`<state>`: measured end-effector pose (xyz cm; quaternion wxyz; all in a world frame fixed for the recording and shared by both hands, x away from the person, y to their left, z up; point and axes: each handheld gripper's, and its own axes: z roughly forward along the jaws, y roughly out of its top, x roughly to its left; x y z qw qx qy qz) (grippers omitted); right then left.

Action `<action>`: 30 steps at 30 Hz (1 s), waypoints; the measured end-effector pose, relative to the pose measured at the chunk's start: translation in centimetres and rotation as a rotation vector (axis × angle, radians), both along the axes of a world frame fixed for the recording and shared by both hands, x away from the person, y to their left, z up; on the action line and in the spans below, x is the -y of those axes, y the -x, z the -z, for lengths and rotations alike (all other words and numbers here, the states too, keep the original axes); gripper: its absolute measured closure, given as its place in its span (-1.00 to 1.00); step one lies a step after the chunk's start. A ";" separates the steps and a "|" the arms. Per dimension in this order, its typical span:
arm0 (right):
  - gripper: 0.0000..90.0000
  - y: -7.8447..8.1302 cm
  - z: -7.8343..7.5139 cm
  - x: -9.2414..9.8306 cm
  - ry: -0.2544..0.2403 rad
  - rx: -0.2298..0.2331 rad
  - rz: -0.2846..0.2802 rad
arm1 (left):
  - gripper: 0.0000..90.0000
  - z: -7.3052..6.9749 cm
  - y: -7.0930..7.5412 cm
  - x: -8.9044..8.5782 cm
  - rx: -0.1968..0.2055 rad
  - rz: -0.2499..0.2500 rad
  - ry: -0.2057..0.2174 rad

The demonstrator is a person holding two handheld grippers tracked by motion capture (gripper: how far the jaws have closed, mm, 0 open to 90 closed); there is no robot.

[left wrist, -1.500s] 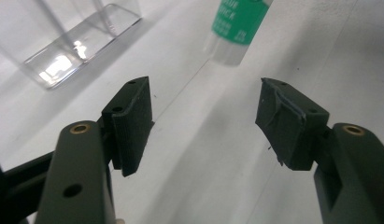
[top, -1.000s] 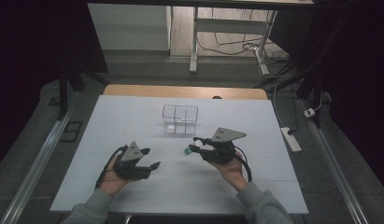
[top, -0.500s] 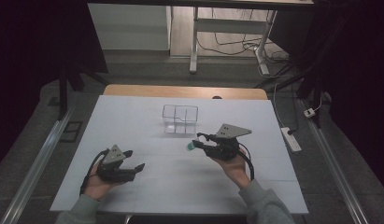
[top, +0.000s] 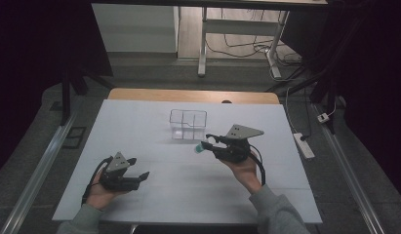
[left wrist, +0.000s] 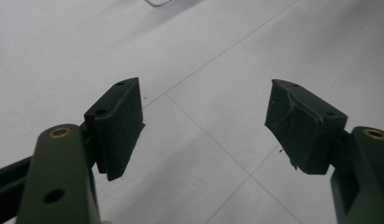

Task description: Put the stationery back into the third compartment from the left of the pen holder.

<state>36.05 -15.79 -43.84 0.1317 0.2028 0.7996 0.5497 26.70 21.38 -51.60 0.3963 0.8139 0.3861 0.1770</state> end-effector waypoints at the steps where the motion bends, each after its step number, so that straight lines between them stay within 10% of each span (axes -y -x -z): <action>1: 0.42 -0.1 -0.2 0.1 -0.011 -0.002 0.003 | -0.40 0.0 0.0 0.0 0.001 0.002 -0.005; 30: 0.42 -5.5 -3.1 -0.5 -0.014 0.009 0.115 | -0.41 0.6 -0.3 0.2 -0.008 0.015 -0.012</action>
